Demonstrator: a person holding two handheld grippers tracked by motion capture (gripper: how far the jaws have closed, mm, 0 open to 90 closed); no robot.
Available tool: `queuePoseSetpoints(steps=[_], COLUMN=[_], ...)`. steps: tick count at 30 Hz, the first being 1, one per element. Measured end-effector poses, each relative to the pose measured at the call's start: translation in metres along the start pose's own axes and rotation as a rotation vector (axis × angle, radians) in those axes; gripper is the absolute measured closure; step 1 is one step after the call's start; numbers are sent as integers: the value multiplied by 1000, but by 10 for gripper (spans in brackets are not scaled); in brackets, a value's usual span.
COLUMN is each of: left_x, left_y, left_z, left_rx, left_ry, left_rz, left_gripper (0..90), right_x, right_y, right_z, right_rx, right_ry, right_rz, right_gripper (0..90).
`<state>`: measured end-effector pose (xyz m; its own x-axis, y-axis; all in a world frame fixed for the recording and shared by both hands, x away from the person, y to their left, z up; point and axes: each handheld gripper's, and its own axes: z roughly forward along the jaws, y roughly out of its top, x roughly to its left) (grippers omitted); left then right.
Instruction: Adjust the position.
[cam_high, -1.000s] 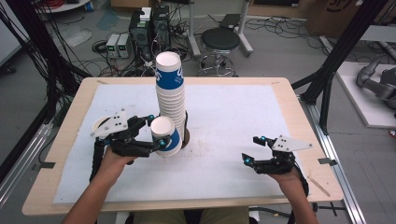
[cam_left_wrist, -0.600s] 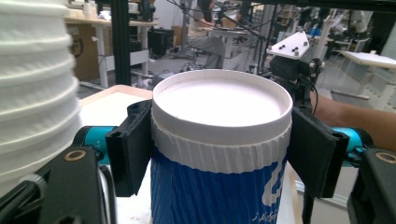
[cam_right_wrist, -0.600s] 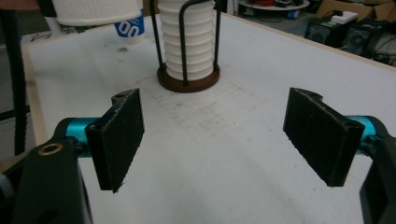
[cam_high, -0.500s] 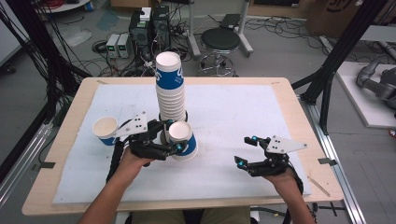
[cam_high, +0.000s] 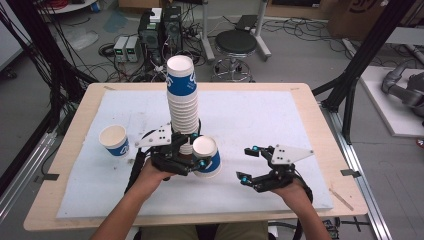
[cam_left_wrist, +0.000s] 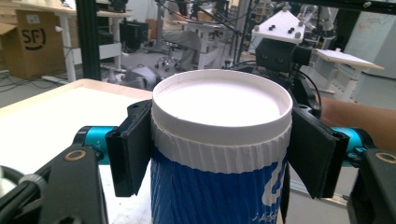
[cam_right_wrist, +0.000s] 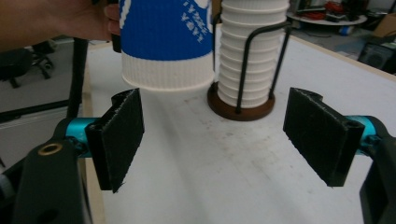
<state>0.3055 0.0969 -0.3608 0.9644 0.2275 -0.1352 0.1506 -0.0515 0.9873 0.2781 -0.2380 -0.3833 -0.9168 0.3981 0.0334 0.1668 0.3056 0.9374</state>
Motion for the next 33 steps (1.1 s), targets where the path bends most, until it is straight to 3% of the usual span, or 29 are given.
queuePoseSetpoints(steps=[10,33], left_x=[1,-7], left_y=[-3,-7], left_z=[13,29], left_rx=[15,32], left_ry=[-46,-93], left_rz=[8,39], left_gripper=[291,294], right_x=[2,6], right_y=[5,6], right_z=[26,41], right_rx=[20,12], right_ry=[85,174], right_rz=[-21,-22], right_gripper=[208,207])
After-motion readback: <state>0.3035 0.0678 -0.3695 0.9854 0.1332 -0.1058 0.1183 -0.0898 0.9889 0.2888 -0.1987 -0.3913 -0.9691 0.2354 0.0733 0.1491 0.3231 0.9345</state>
